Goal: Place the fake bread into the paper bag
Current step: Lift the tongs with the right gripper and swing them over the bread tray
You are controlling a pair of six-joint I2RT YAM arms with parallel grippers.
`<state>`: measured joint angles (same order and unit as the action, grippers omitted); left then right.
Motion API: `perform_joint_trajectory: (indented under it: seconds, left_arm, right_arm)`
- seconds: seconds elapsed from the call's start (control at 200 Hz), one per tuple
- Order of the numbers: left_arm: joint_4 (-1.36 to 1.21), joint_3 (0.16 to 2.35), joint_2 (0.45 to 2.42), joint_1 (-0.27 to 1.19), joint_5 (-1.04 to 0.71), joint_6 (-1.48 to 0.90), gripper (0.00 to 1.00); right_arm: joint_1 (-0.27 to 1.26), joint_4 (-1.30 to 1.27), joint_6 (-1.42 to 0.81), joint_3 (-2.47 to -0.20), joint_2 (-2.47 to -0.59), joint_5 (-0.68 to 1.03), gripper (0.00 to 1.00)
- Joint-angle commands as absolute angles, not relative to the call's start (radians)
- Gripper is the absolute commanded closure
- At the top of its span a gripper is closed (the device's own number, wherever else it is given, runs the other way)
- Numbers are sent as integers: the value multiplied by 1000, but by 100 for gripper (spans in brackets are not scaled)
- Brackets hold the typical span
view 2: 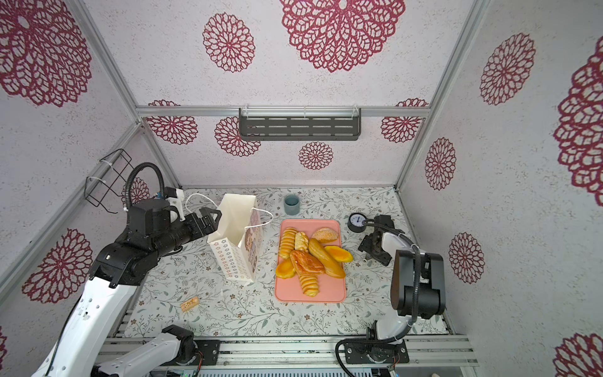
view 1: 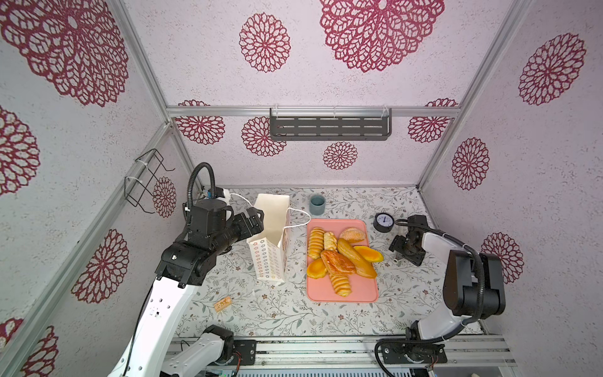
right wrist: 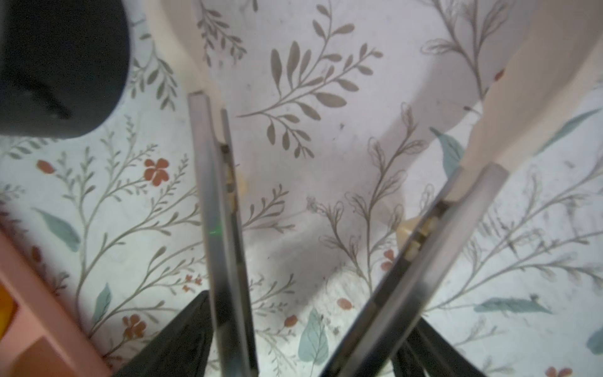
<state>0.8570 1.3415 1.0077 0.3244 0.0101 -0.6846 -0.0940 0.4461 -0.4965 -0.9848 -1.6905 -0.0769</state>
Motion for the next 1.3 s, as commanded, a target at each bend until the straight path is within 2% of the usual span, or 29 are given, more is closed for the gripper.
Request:
perform_joint_trajectory:
  seconds: [0.0, 0.28, 0.475, 0.68, 0.931, 1.051, 1.151, 1.296]
  left_arm:
    - [844, 1329, 982, 335, 21, -697, 3]
    - [853, 1339, 986, 336, 21, -696, 3]
    - [855, 1342, 991, 336, 25, -698, 3]
    - [862, 1349, 1000, 336, 29, -694, 3]
    - [933, 1422, 1022, 336, 64, -642, 3]
    - [982, 1490, 1057, 336, 63, -603, 3]
    - [1019, 1563, 1103, 345, 58, -574, 2]
    - [1056, 1693, 1208, 472, 144, -539, 1]
  right_arm:
    - [-103, 459, -492, -1021, -1716, -118, 16]
    - [-120, 428, -507, -1058, -1788, -132, 12]
    - [-130, 414, -505, -1073, -1821, -137, 17]
    - [-145, 399, -504, -1057, -1803, -140, 35]
    - [-152, 396, -470, -979, -1645, -171, 62]
    - [-149, 403, -439, -928, -1511, -159, 70]
    - [-141, 413, -407, -891, -1374, -94, 73]
    - [-96, 420, -377, -855, -1165, 49, 79]
